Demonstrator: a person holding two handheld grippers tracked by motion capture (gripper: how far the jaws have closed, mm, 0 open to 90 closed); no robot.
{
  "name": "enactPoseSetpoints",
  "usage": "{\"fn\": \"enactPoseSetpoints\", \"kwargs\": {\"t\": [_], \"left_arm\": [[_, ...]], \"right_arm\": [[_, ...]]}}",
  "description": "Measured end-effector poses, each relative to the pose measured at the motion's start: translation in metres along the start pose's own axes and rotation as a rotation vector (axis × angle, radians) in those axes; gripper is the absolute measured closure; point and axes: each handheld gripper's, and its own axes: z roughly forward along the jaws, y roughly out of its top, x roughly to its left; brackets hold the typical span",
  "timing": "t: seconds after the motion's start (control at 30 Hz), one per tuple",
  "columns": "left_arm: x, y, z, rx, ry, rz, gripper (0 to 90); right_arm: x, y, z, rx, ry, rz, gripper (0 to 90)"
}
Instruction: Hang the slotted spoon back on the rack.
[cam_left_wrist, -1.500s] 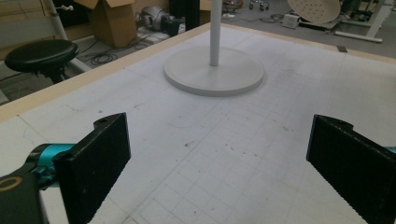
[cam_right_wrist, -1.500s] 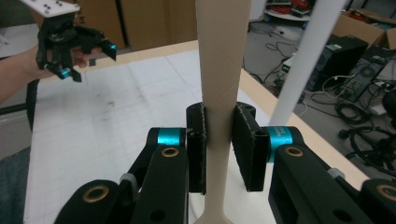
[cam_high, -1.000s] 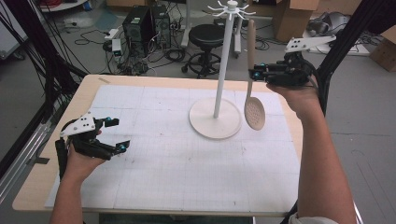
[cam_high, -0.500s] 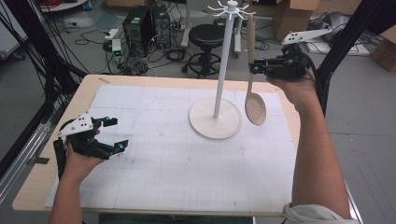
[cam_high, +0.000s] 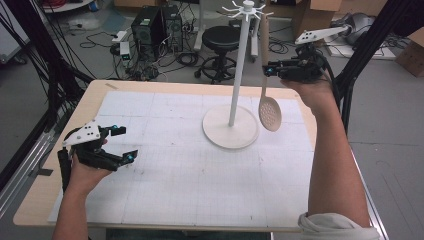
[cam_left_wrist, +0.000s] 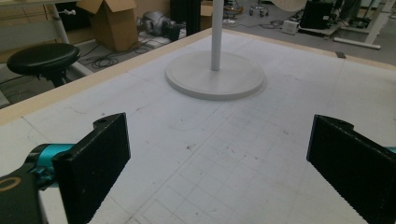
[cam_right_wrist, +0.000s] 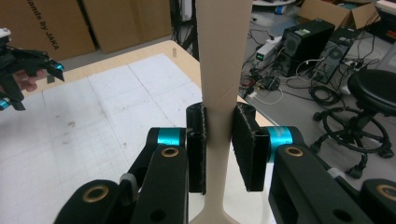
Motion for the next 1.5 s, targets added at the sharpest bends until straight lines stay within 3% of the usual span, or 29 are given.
{"fn": "enactPoseSetpoints", "kwargs": {"t": [0.73, 0.97, 1.07, 1.27, 1.47, 1.5], "left_arm": [[0.000, 0.000, -0.001, 0.001, -0.001, -0.002, 6.6], [0.000, 0.000, 0.000, 0.000, -0.004, -0.001, 6.5], [0.000, 0.000, -0.001, 0.000, -0.002, -0.003, 6.6], [-0.001, 0.000, 0.000, 0.002, -0.006, -0.004, 6.5], [-0.001, 0.000, 0.000, -0.002, -0.006, -0.006, 6.5], [-0.001, 0.000, 0.000, -0.001, -0.006, -0.006, 6.5]], "right_arm": [[-0.007, 0.000, 0.016, 0.020, 0.001, 0.038, 74.8], [-0.007, -0.002, 0.017, 0.031, -0.030, 0.046, 57.6], [-0.005, -0.004, 0.011, 0.009, -0.032, 0.055, 53.6], [0.004, -0.014, -0.001, -0.045, -0.036, 0.021, 44.9], [0.017, -0.026, -0.011, -0.100, -0.009, -0.015, 40.0], [0.021, -0.029, -0.013, -0.100, -0.005, -0.004, 39.2]]}}
